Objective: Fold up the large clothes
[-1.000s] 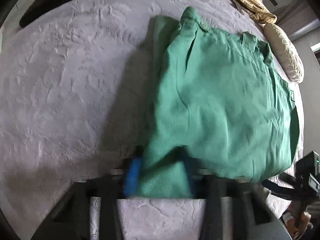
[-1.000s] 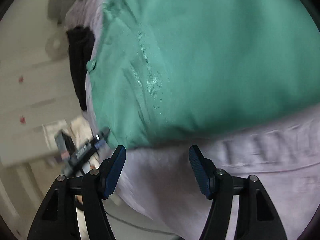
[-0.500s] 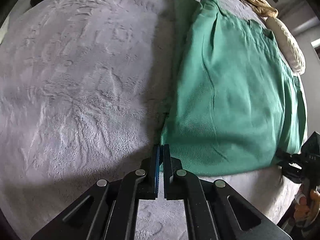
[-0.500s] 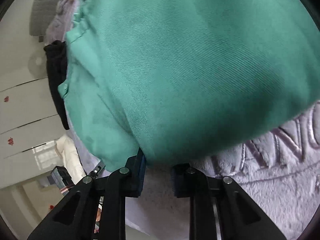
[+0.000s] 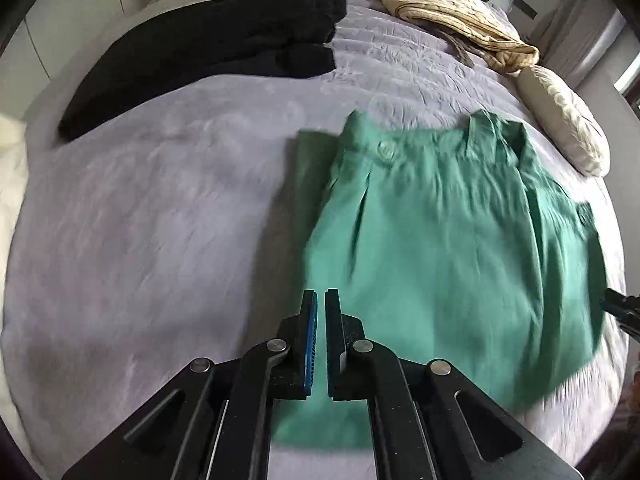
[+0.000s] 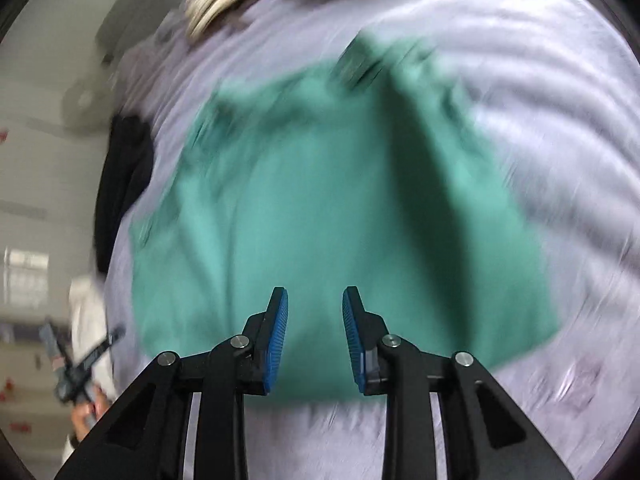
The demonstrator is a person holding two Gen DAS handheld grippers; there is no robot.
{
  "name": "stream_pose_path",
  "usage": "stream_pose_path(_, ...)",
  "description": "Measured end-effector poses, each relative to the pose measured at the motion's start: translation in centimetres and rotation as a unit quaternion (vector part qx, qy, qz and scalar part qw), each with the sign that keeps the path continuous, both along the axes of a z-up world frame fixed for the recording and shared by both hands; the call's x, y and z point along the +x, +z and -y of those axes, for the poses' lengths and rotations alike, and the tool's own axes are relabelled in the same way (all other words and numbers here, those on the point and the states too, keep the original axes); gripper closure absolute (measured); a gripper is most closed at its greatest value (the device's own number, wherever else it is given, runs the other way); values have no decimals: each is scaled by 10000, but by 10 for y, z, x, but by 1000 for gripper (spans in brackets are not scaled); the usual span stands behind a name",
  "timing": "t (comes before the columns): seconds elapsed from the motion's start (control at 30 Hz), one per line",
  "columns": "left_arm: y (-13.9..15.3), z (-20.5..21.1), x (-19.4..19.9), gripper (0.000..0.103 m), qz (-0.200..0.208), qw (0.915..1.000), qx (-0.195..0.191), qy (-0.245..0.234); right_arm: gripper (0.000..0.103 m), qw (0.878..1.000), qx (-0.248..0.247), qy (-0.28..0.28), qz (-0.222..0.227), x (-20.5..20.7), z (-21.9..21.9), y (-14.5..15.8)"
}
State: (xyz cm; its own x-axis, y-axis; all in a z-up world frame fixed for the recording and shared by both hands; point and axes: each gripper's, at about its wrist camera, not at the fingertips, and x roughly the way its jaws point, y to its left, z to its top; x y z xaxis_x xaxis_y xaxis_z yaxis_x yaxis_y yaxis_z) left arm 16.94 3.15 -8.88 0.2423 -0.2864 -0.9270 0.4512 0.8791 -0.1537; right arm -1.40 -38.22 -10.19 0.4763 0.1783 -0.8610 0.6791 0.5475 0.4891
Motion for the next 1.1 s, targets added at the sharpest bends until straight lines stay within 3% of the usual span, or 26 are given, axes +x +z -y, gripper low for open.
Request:
stream_pose_path(0.13, -28, 42, 18, 98, 184, 9991, 386, 34, 72, 9993, -338, -172, -68, 14, 34, -1)
stream_pose_path(0.23, -58, 47, 31, 98, -119, 9982, 520, 285, 72, 9976, -550, -250, -324, 20, 45, -17)
stream_pose_path(0.3, -65, 39, 37, 98, -304, 9982, 273, 437, 84, 9967, -502, -409, -495, 17, 53, -36)
stream_pose_path(0.33, -64, 34, 39, 98, -372, 9980, 191, 484, 101, 9970, -341, -530, -451, 7, 62, -47)
stream_pose_path(0.37, -62, 31, 40, 98, -377, 9979, 197, 485, 103, 9969, -241, -628, -412, 0, 67, -53)
stream_pose_path(0.43, -55, 24, 40, 98, -327, 9981, 309, 429, 103, 9964, 16, -831, -183, -14, 72, -59)
stream_pose_path(0.53, -42, 9, 31, 98, -248, 9978, 438, 427, 103, 9954, 60, -935, -202, -22, 72, -52)
stream_pose_path(0.83, -18, -13, -31, 98, -130, 9970, 764, 94, 100, 9985, -287, -400, -244, -44, 13, -7)
stream_pose_path(1.0, -25, -25, -54, 98, -486, 9959, 705, 274, 100, 9974, -92, -422, -583, -63, -11, -24)
stream_pose_path(1.1, -30, -34, -66, 98, -597, 9936, 888, 374, 100, 9908, 330, -938, -915, -91, -6, -49)
